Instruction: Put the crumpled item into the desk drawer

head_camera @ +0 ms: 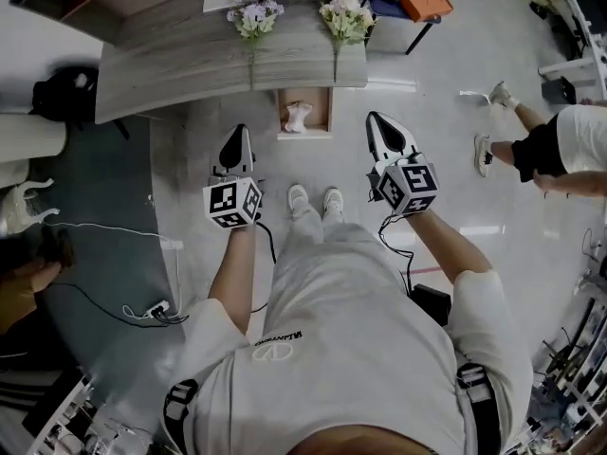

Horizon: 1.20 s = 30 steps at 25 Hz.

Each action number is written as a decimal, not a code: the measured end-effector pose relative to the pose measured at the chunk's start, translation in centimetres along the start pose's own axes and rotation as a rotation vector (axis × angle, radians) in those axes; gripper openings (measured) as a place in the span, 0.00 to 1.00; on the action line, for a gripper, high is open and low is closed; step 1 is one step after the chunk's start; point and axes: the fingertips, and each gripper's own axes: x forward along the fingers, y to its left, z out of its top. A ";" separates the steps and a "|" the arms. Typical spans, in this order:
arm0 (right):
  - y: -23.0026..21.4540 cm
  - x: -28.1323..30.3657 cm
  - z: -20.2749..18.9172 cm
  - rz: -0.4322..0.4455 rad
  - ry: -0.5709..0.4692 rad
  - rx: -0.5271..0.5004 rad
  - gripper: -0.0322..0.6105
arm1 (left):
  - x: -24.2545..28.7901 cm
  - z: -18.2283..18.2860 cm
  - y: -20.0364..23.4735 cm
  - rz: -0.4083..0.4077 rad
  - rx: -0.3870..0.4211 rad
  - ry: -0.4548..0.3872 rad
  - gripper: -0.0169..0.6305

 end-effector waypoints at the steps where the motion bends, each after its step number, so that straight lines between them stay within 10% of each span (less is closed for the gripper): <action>1: 0.0 -0.8 0.8 -0.002 -0.011 0.002 0.05 | -0.5 0.9 -0.2 -0.002 0.005 -0.013 0.03; 30: -2.6 -12.3 13.4 -0.109 -0.271 0.008 0.05 | -9.1 17.2 -2.5 -0.012 0.059 -0.348 0.03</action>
